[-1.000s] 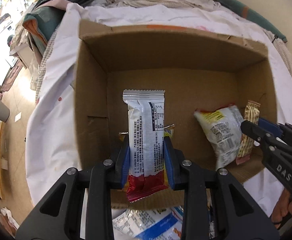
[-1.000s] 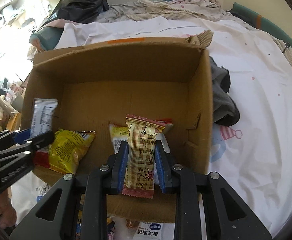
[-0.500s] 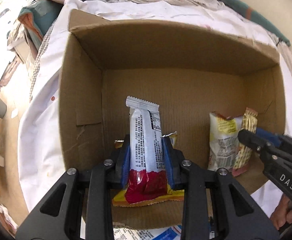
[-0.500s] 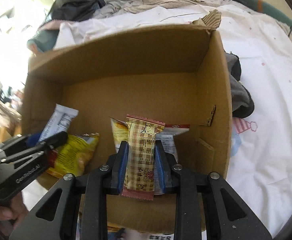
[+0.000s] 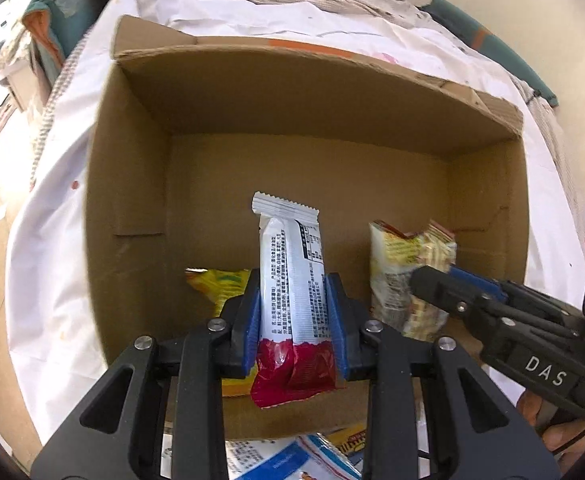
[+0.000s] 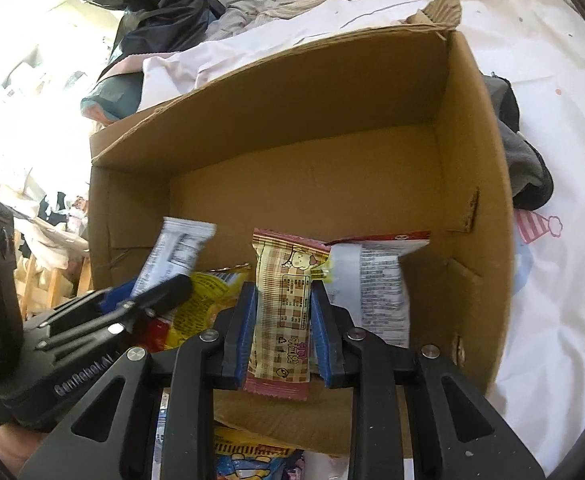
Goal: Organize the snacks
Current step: 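Carry both bars into the cardboard box and open both tools, then withdraw both tools from the box toward the remaining snacks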
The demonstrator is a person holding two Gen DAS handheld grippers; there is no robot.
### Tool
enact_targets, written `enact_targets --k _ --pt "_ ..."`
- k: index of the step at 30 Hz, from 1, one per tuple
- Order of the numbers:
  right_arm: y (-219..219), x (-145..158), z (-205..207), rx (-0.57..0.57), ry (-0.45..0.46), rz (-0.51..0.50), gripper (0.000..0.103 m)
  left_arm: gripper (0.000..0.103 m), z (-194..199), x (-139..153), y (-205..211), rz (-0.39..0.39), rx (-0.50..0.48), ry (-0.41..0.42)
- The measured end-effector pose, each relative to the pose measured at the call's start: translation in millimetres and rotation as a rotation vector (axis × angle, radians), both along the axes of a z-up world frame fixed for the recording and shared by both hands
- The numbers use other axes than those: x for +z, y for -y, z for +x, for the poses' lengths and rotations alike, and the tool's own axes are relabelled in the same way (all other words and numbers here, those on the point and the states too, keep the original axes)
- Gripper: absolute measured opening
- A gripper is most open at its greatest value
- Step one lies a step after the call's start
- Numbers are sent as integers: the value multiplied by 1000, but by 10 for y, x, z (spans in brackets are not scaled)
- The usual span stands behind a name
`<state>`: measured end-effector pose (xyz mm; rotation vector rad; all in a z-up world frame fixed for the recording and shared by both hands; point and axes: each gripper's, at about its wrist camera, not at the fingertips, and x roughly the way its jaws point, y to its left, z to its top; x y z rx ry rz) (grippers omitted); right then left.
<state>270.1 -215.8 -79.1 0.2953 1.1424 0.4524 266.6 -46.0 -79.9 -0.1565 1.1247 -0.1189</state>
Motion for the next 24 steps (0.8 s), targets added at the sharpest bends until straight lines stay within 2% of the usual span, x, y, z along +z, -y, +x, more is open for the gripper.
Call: enact_targets --k 4,5,6,7,8,10,17,21,24 --pt "32 1 1 -13 -20 54 31 28 -5 -53 47 -17 -24 -22" --pt "39 -1 17 -16 -31 65 37 36 12 -75 50 -13 -35 -35" --pt "66 3 23 -31 -33 67 51 41 10 -81 58 -8 -44 -38" --pt "86 9 22 -43 -28 68 56 55 3 -75 66 1 -51 -34" --pt "116 19 8 -56 -19 71 60 69 -11 -51 60 18 -49 -20" --pt "166 59 10 -76 -4 75 58 84 -39 -12 64 43 -36 3" --pt "211 154 -3 -89 19 86 60 85 -74 54 -62 40 -12 32" --pt "242 229 -59 -100 39 109 66 85 -139 156 -125 0 2 60" --pt "249 276 -115 -104 48 109 66 85 -197 244 -152 2 6 73"
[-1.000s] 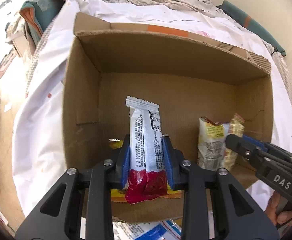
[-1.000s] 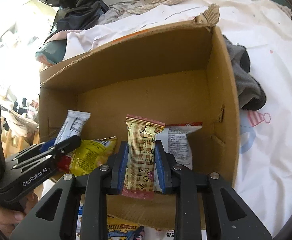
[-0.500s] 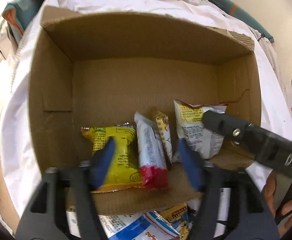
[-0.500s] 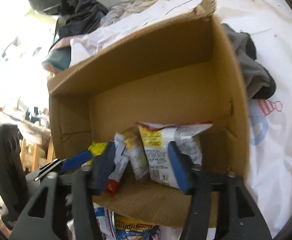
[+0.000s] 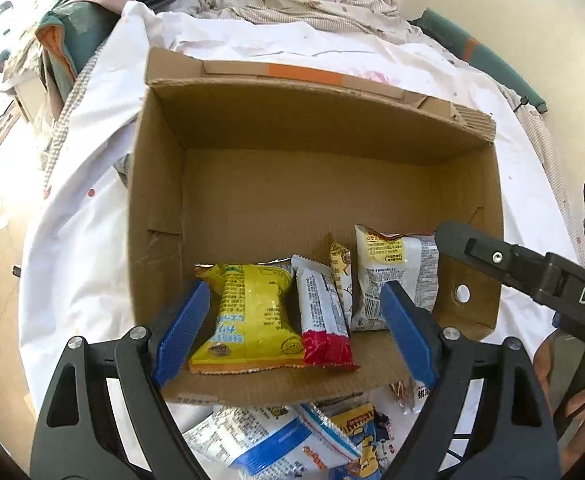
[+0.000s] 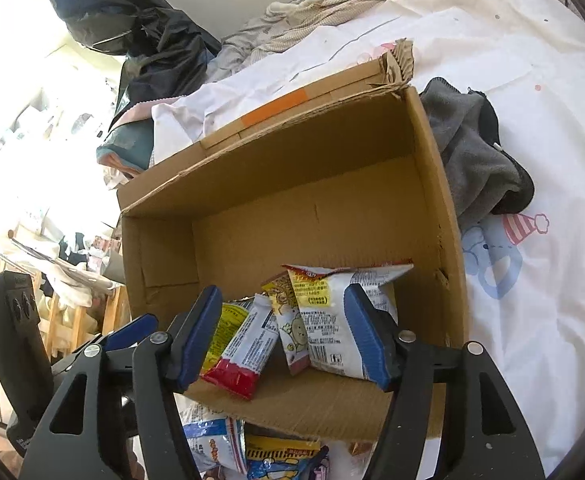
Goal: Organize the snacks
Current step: 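Withdraw both tools from the box toward the remaining snacks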
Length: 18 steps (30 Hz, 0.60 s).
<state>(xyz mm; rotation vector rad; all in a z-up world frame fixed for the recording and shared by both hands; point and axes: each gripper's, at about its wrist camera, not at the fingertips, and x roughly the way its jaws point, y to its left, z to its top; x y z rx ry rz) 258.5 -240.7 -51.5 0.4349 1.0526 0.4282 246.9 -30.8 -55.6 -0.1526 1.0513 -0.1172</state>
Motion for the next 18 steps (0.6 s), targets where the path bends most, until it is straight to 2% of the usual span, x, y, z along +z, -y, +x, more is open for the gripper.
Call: enact_targets --k 4,8,18 --pt "23 43 -115 -8 -3 -15 67 85 -91 86 -35 3 6 9" --pt "73 126 -267 -15 10 -23 67 85 -241 148 -127 -26 32 20" --pt "204 153 -646 -41 -8 -11 70 85 -590 176 -311 -35 84 -2"
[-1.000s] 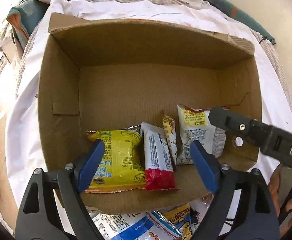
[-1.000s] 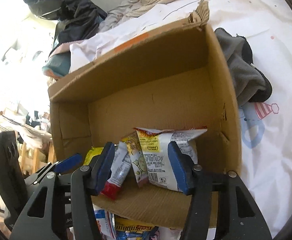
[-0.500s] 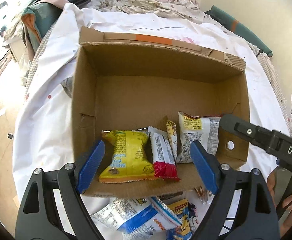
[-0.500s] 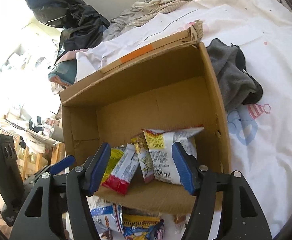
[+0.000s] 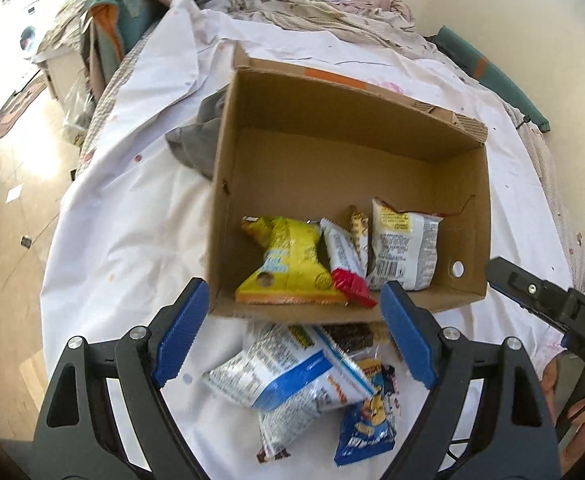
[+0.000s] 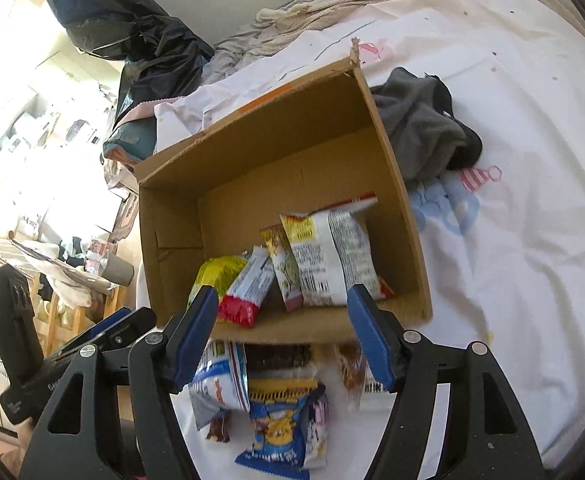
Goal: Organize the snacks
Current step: 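Withdraw both tools from the box toward the remaining snacks, then grasp the white-and-blue chip bag with the left tool while the right tool grasps the blue cartoon bag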
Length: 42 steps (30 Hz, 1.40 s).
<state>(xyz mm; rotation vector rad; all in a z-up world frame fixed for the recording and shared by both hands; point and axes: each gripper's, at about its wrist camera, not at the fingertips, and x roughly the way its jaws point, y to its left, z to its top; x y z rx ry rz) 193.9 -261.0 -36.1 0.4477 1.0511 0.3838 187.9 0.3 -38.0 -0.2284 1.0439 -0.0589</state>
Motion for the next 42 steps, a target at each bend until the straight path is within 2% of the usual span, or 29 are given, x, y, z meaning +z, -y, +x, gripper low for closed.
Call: enact_targets --k 10,15,18,19,21,25,28,31,35,39,42 --pt "43 -76 -337 -8 -55 27 71 85 -250 0 -173 -22 47 -25" --pt "79 -187 -507 -25 -108 41 73 86 -360 -68 -280 -55 102 -51" --pt "98 -273 -584 -40 -146 51 74 92 -419 -124 -345 -68 153 -63" --pt "104 -302 -598 -41 -156 50 74 97 -437 -142 -362 -73 173 -65" --pt "109 -348 -613 -41 -169 34 74 102 -459 -236 -376 -106 204 -92" --pt "131 -388 -599 -48 -178 2 74 102 -417 -499 -284 -166 233 -200" --pt "161 -412 -563 -64 -187 14 74 102 -360 -688 -213 -192 337 -297" --pt "174 -415 -540 -76 -190 30 74 102 -361 -683 -115 -135 439 -301" --pt "182 -394 -525 -76 -183 45 74 102 -244 -809 167 -62 427 -345" --pt "214 -413 -512 -73 -197 65 74 102 -188 -904 275 -29 447 -355" --pt "239 -427 -505 -76 -212 88 74 102 -148 -1039 350 8 430 -408"
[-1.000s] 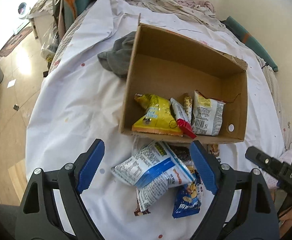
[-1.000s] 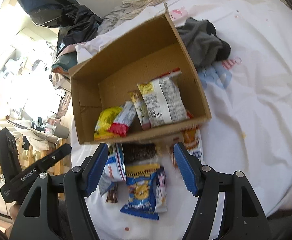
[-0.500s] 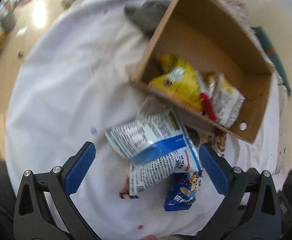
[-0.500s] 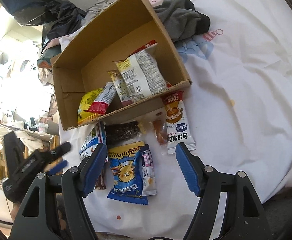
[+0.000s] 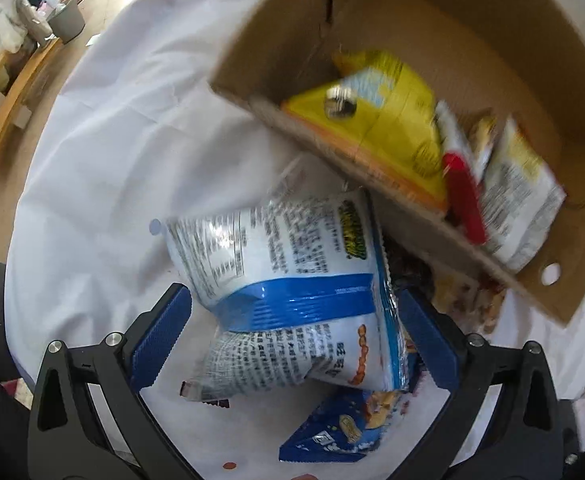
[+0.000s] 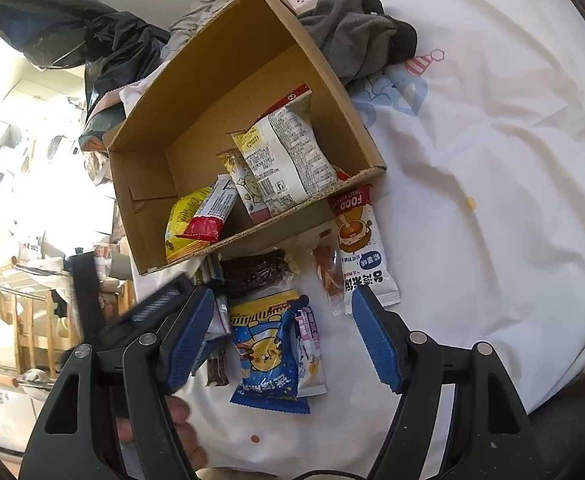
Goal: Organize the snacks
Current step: 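Grasp the white-and-blue chip bag with the left tool while the right tool grasps the blue cartoon bag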
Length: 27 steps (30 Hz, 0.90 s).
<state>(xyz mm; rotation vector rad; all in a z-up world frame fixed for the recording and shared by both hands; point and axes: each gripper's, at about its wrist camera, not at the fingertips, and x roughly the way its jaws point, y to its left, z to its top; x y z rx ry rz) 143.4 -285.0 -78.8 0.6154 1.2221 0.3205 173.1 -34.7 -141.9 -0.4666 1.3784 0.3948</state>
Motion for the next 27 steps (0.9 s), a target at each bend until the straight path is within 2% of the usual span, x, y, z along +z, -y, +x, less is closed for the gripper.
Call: enact_targets --k 3,5,6,9,12,16,21,23,27 --pt "11 -1 16 -2 -5 9 74 96 -33 -47 11 18 -1 5" --pt "5 8 26 -2 -4 10 74 73 -47 -73 33 24 -27 1" --pt "2 8 29 -1 -4 11 74 67 -52 -73 40 24 -37 1" --pt "-21 0 40 3 -8 8 74 58 -132 -38 -1 23 -78 25" --pt "-43 -14 47 9 -12 4 74 56 -255 142 -17 38 -151 57" --pt "-61 -24 37 14 -16 4 74 56 -467 356 -81 12 -234 84" --pt "-71 -55 23 17 -32 15 74 56 -725 675 -185 37 -399 115" --pt "-112 -88 12 35 -48 25 74 56 -761 780 -228 68 -439 127" --pt "-301 -209 -15 119 -102 53 74 56 -691 794 -433 95 -464 136"
